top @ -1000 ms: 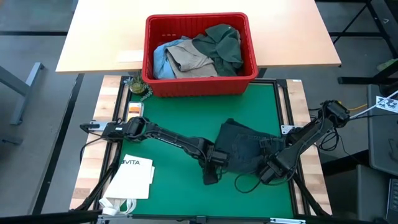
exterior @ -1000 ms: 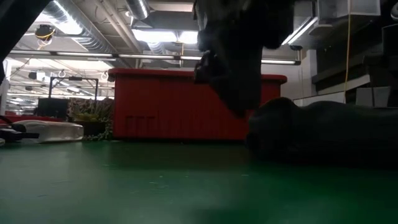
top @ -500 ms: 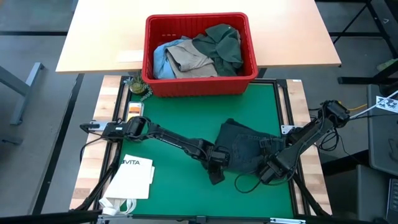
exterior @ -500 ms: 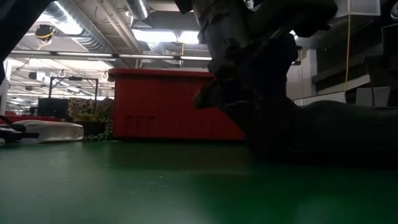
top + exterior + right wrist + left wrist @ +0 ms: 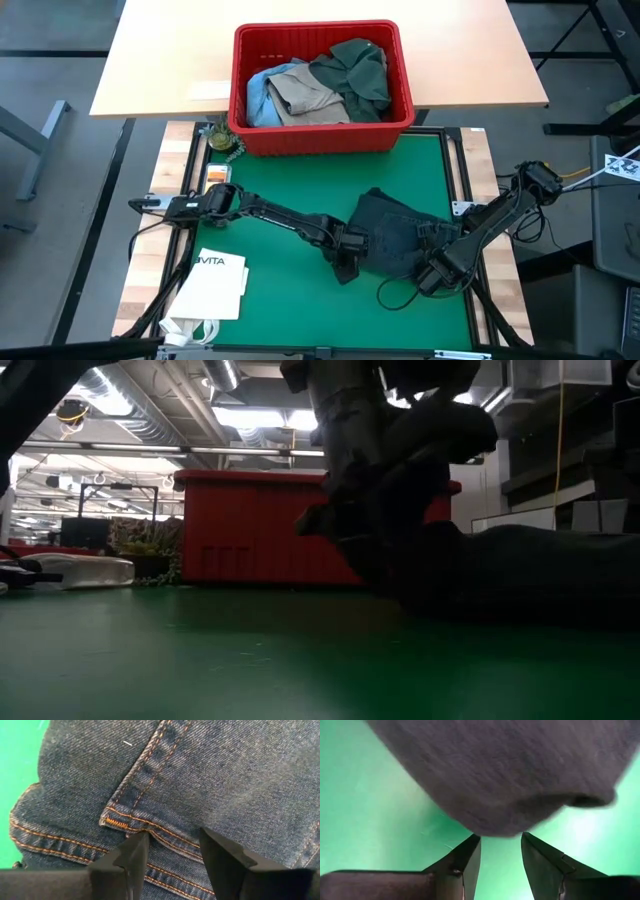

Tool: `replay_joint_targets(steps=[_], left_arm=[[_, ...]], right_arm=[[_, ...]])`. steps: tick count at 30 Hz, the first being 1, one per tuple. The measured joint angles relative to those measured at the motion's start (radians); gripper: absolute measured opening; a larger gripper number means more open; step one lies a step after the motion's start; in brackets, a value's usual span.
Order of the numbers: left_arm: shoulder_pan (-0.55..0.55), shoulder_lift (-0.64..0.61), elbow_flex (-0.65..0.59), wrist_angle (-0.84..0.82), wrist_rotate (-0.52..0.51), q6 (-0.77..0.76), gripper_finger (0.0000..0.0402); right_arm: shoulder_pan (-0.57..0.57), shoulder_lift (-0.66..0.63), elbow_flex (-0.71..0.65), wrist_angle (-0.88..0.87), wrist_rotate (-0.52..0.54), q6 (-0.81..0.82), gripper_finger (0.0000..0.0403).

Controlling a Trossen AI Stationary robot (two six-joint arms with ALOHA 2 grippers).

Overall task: Fold Laundry from Bin
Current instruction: Fold the dark blue pants

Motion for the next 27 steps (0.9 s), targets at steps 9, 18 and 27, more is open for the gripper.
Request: replay_joint_targets(steps=[9, 18, 27], left_arm=[[-0.006, 0.000, 0.000, 0.045, -0.019, 0.006, 0.0127], [-0.013, 0.000, 0.000, 0.071, -0.065, 0.026, 0.0125], [-0.008, 0.000, 0.000, 0.107, -0.090, 0.062, 0.0063]], right_arm=[[0.000, 0.000, 0.000, -0.001, 0.010, 0.000, 0.0179], [0.000, 0.000, 0.000, 0.009, 0.012, 0.000, 0.0179], [0.001, 0.000, 0.000, 0.020, 0.014, 0.000, 0.0179]])
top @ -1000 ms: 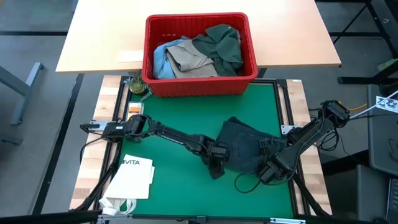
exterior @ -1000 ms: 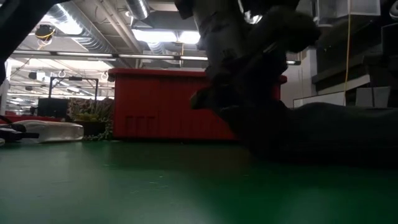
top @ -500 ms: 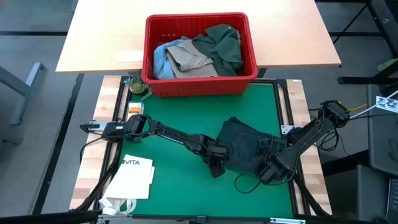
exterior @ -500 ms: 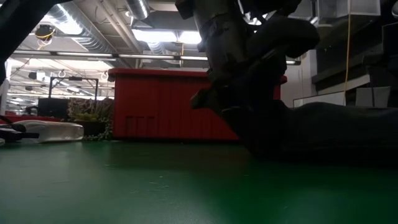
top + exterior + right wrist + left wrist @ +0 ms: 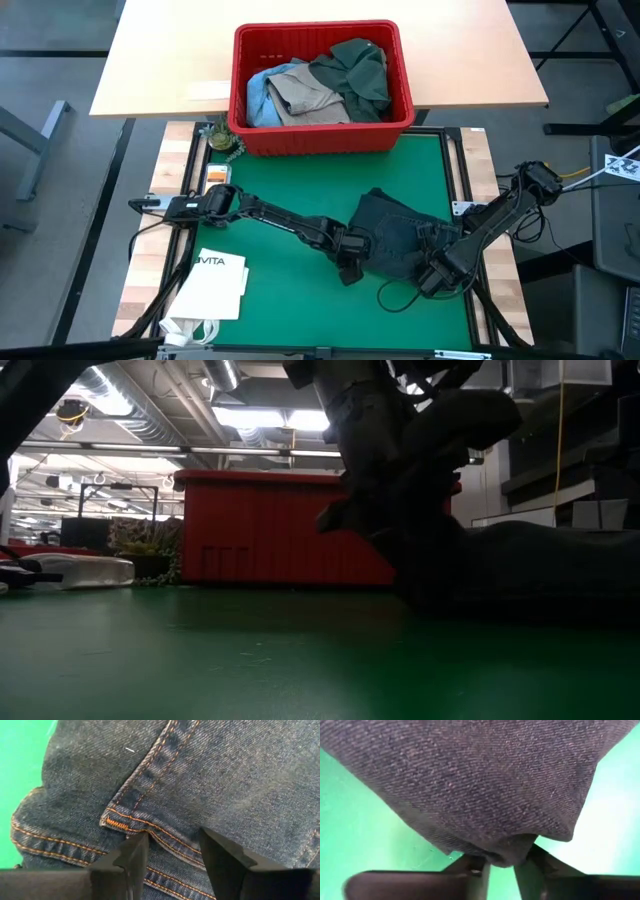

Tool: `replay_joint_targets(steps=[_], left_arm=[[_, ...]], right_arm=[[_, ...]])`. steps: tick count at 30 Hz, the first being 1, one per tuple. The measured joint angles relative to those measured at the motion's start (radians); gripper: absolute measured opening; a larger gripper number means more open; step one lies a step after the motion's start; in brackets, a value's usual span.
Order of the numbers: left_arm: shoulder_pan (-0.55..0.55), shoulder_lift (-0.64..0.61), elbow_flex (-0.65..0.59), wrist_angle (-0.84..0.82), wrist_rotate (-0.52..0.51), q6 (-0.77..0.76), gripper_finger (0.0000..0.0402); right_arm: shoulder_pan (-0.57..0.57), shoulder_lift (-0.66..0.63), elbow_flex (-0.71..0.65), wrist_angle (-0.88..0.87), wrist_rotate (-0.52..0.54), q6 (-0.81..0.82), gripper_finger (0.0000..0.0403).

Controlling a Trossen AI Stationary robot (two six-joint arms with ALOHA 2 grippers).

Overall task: Fold Laundry from Bin
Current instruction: Fold the dark blue pants

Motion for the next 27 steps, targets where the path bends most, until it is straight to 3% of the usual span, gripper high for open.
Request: replay_joint_targets(steps=[3, 7, 16, 23, 27], left_arm=[[0.000, 0.000, 0.000, 0.000, -0.003, 0.031, 0.0021], [0.000, 0.000, 0.001, -0.029, -0.004, 0.036, 0.0020], [0.000, -0.002, 0.006, -0.276, -0.003, 0.143, 0.0019], [-0.005, -0.002, 0.005, -0.286, -0.001, 0.181, 0.0019], [-0.006, -0.002, 0.002, -0.307, 0.011, 0.178, 0.0019]], right_arm=[[0.000, 0.000, 0.000, 0.001, 0.000, 0.000, 0.0179], [0.000, 0.000, 0.000, 0.004, -0.001, 0.000, 0.0179], [-0.002, 0.000, 0.003, 0.022, 0.010, 0.001, 0.0179], [-0.002, 0.000, 0.011, 0.002, 0.007, -0.041, 0.0179], [0.000, 0.000, 0.081, -0.056, 0.030, -0.078, 0.0179]])
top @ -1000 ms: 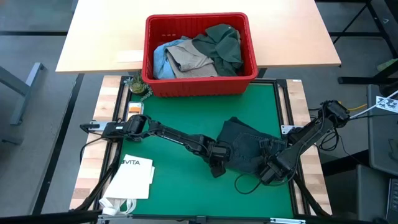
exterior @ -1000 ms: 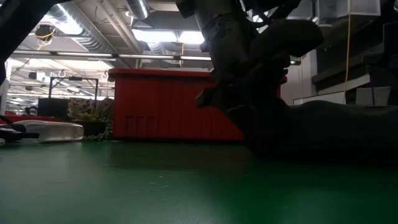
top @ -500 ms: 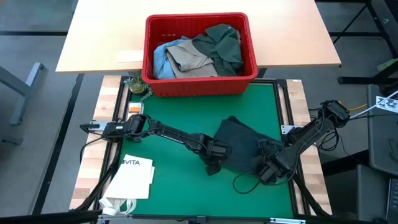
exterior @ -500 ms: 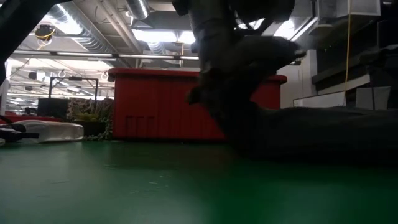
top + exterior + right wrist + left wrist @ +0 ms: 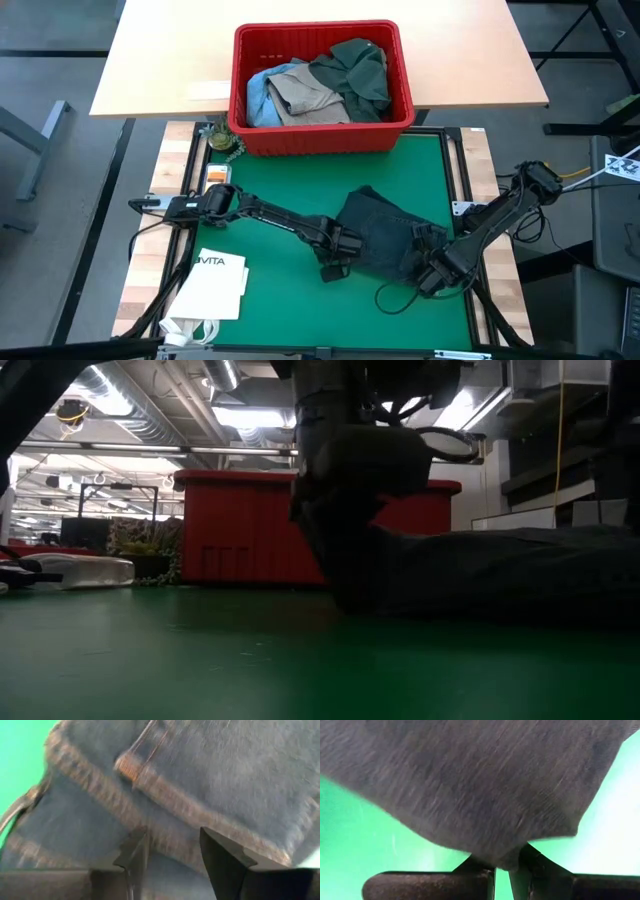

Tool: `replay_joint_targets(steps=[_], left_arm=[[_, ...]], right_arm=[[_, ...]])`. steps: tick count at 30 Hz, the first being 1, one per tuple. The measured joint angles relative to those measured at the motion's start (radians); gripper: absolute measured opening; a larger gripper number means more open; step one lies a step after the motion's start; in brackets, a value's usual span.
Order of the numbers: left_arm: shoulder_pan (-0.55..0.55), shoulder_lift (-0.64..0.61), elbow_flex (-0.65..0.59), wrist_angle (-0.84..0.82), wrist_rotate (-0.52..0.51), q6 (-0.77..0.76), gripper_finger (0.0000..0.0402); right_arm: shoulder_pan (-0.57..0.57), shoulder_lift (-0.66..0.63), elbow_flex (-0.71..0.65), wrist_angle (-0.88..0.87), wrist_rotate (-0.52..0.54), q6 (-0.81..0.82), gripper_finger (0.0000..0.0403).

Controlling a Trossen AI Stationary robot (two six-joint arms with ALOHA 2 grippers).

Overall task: Fold Laundry from Bin
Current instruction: Fold the dark blue pants

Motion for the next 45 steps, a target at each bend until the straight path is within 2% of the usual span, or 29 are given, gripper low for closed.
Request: replay_joint_targets(steps=[5, 10, 19, 23, 28, 35, 38, 40, 42, 45], left_arm=[[-0.003, 0.000, -0.002, -0.016, 0.011, -0.003, 0.0028], [-0.004, 0.000, -0.002, -0.013, 0.009, -0.004, 0.0028], [-0.005, 0.002, -0.002, -0.011, 0.008, 0.001, 0.0027], [-0.005, 0.002, 0.000, -0.030, 0.008, 0.021, 0.0027], [-0.016, 0.002, 0.003, -0.070, 0.007, 0.119, 0.0027], [-0.041, 0.002, 0.003, -0.094, 0.000, 0.245, 0.0029], [-0.052, 0.002, 0.001, -0.105, 0.000, 0.277, 0.0040], [-0.058, 0.003, -0.009, -0.201, 0.021, 0.292, 0.0053], [-0.065, 0.011, -0.009, -0.189, 0.025, 0.288, 0.0070], [-0.063, 0.005, -0.006, -0.279, 0.020, 0.278, 0.0103]], right_arm=[[0.004, 0.000, 0.107, -0.040, 0.050, -0.031, 0.0179], [0.080, 0.000, 0.132, 0.027, 0.056, -0.031, 0.0179], [0.233, 0.052, -0.041, 0.346, 0.081, 0.088, 0.0179], [0.251, 0.121, -0.128, 0.438, 0.025, 0.165, 0.0179], [0.246, 0.172, -0.171, 0.435, -0.020, 0.203, 0.0179], [0.245, 0.145, -0.172, 0.425, -0.042, 0.198, 0.0179], [0.246, 0.137, -0.173, 0.424, -0.041, 0.199, 0.0179], [0.247, 0.135, -0.175, 0.402, -0.069, 0.204, 0.0179], [0.249, 0.134, -0.177, 0.397, -0.105, 0.210, 0.0179], [0.248, 0.134, -0.176, 0.396, -0.122, 0.215, 0.0179]])
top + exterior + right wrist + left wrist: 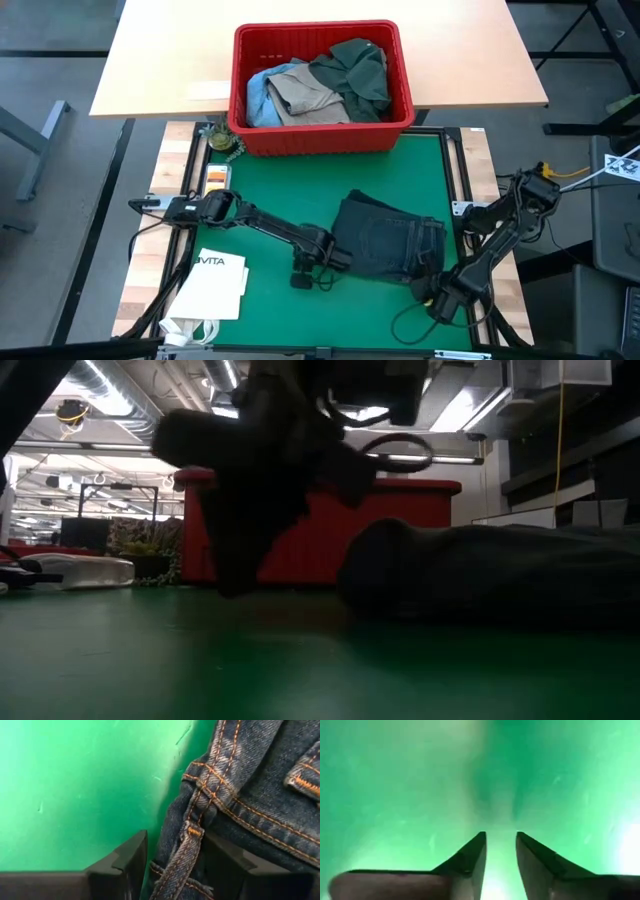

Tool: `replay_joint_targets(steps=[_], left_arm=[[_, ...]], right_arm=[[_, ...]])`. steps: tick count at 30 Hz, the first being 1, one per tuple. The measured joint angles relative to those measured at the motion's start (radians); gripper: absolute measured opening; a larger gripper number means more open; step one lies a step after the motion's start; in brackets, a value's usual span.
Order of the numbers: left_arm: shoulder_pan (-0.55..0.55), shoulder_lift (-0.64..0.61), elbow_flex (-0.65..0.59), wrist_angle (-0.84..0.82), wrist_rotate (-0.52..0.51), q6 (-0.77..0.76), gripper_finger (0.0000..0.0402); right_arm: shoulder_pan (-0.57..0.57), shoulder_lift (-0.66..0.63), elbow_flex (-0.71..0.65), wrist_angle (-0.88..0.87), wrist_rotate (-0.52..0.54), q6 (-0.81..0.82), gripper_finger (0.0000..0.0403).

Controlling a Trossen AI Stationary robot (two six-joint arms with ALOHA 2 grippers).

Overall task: Fold Laundry from Bin
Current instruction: Fold the dark blue pants

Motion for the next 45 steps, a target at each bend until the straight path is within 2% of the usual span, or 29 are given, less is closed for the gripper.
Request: replay_joint_targets(steps=[3, 6, 12, 15, 22, 26, 29, 34, 40, 45], left_arm=[[0.001, 0.000, 0.002, -0.011, -0.006, -0.060, 0.0129], [-0.001, 0.001, 0.002, -0.063, 0.025, -0.123, 0.0136], [-0.008, 0.001, 0.013, -0.096, 0.170, -0.127, 0.0112], [-0.019, 0.001, 0.061, -0.092, 0.179, -0.126, 0.0100], [-0.033, -0.001, 0.282, -0.079, 0.074, -0.093, 0.0090], [-0.033, -0.001, 0.379, -0.002, 0.004, -0.068, 0.0092], [-0.033, -0.003, 0.401, 0.114, -0.041, -0.064, 0.0092], [-0.030, -0.005, 0.368, 0.244, -0.119, -0.017, 0.0092], [-0.014, -0.003, 0.218, 0.256, -0.119, -0.011, 0.0092], [-0.007, -0.008, 0.041, 0.376, -0.124, -0.011, 0.0092]], right_arm=[[0.000, 0.001, 0.010, 0.000, 0.002, -0.001, 0.0179], [0.000, 0.003, 0.038, -0.028, 0.006, -0.005, 0.0179], [0.001, 0.006, 0.135, -0.153, -0.001, -0.005, 0.0179], [0.000, 0.006, 0.177, -0.196, 0.007, -0.009, 0.0179], [0.000, 0.005, 0.275, -0.271, 0.057, -0.071, 0.0179], [0.000, 0.005, 0.350, -0.376, 0.140, -0.087, 0.0179], [0.000, 0.003, 0.398, -0.482, 0.226, -0.085, 0.0179], [-0.016, 0.003, 0.392, -0.531, 0.342, -0.059, 0.0179], [-0.073, 0.003, 0.255, -0.491, 0.225, -0.026, 0.0179], [-0.095, 0.002, 0.123, -0.324, 0.153, -0.023, 0.0179]])
